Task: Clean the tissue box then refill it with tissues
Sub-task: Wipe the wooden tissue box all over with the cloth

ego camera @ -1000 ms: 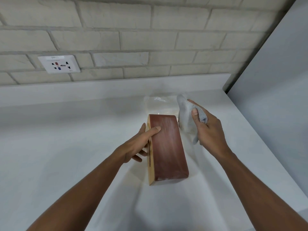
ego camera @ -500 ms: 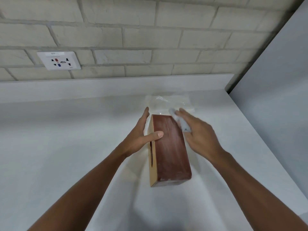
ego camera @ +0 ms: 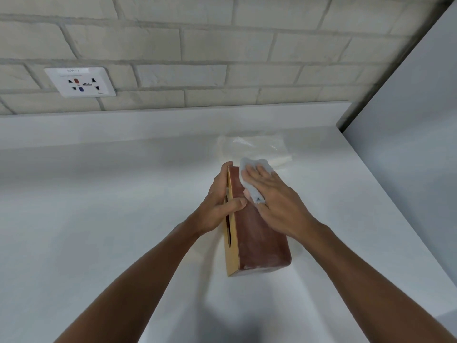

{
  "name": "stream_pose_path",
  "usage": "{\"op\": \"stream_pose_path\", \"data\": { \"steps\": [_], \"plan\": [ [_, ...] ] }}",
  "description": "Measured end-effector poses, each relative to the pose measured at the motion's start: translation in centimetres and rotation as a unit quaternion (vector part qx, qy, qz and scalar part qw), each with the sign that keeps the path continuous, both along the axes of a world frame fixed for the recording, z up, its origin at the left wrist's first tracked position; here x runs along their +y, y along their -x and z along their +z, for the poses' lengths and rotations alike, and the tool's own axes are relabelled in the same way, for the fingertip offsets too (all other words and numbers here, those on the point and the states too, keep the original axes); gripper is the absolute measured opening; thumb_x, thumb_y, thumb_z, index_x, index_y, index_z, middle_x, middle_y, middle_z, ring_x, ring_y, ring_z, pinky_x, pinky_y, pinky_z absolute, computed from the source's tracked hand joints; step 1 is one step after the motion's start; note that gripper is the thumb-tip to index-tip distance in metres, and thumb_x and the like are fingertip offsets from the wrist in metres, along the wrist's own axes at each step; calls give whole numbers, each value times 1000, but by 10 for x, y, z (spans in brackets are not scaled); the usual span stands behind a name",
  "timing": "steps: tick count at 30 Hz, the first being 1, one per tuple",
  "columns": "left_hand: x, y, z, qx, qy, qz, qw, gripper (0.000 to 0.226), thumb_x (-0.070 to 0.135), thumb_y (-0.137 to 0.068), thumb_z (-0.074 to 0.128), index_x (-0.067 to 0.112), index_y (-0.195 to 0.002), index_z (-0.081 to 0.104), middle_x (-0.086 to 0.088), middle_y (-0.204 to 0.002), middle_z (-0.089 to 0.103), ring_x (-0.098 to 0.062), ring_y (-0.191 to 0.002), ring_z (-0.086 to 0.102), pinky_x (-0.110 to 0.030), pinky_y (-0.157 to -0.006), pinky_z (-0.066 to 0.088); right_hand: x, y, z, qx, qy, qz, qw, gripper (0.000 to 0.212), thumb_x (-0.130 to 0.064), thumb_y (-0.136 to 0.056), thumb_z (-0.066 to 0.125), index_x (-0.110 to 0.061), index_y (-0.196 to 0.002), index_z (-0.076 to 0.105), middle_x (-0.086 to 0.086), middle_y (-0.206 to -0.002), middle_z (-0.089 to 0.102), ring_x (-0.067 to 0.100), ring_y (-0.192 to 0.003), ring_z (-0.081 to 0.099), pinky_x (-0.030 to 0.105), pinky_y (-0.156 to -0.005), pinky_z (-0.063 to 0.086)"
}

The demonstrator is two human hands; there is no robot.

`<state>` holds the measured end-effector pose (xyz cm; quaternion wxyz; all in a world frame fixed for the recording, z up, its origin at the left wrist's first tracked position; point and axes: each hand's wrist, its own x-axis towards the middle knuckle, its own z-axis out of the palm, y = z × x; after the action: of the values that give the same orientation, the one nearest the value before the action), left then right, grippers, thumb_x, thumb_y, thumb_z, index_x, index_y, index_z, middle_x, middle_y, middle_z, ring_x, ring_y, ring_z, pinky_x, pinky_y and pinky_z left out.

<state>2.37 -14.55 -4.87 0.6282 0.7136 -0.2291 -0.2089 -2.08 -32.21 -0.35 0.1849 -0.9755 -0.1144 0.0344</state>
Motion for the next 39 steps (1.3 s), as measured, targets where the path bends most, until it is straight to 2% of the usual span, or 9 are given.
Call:
{"op": "stream_pose_path", "data": {
  "steps": [6,9,13,17,21,26,30,35,39],
  "plan": [
    [0,-2,-9,-54,-76,32,995,75,53,-83,55,48,-149,18,36,-136,49,22,-123,41,1,-99,30,-30,0,-9,-1,-15,-49,999,52,-22,-105,41,-33,-153,24,-14,-160,18,1,-148,11,32,-123,10],
    [-2,-1,-17,-100,-140,52,984,98,59,-84,42,20,-167,8,3,-148,51,1,-127,47,-27,-113,36,-8,-7,-3,10,-12,-62,998,52,-23,-105,39,-28,-154,22,-12,-161,15,5,-149,7,27,-122,9],
    [-2,-1,-20,-149,-176,67,971,94,60,-89,35,14,-168,10,-6,-150,53,-29,-133,53,-55,-112,40,-8,1,-9,4,-28,4,1000,53,-17,-104,43,-31,-153,26,-17,-158,18,-3,-147,6,24,-121,6],
    [-1,-1,-15,-172,-201,73,962,97,62,-88,28,11,-168,7,-11,-140,56,-31,-123,54,-54,-110,40,-15,-12,-6,0,-17,-84,996,53,-20,-104,42,-31,-153,26,-15,-160,16,3,-148,7,31,-122,11],
    [-1,-2,-23,-162,-200,64,964,94,64,-89,28,16,-168,8,-6,-151,50,-27,-130,52,-53,-112,40,-8,-1,-8,3,-40,53,998,61,-5,-97,45,-26,-152,29,-15,-158,19,-1,-148,7,26,-122,7],
    [-1,2,-19,-144,-214,67,964,98,67,-86,22,19,-168,-2,-6,-152,45,-22,-134,46,-43,-115,34,-26,-20,-1,-1,-26,-30,999,54,-15,-103,44,-32,-152,30,-15,-159,22,-1,-146,9,28,-121,15],
    [-1,1,-24,-164,-223,71,958,94,61,-91,22,13,-169,2,-6,-162,39,-23,-139,44,-43,-116,36,-15,0,-12,-2,-21,121,992,62,-7,-95,45,-22,-153,27,-9,-160,21,2,-149,7,25,-122,5],
    [-2,4,-21,-149,-223,78,960,94,64,-90,22,18,-168,-1,-7,-156,44,-22,-138,45,-36,-116,32,-38,-21,-13,-7,-29,-13,999,51,-23,-104,40,-30,-153,29,-16,-159,20,-4,-147,7,31,-122,12],
    [-1,2,-21,-138,-230,72,961,96,63,-87,23,19,-169,0,-6,-157,44,-23,-137,46,-45,-117,35,-27,-3,-18,0,-25,76,997,59,-14,-98,41,-29,-153,27,-17,-158,17,-3,-148,5,22,-121,7]
  ]
}}
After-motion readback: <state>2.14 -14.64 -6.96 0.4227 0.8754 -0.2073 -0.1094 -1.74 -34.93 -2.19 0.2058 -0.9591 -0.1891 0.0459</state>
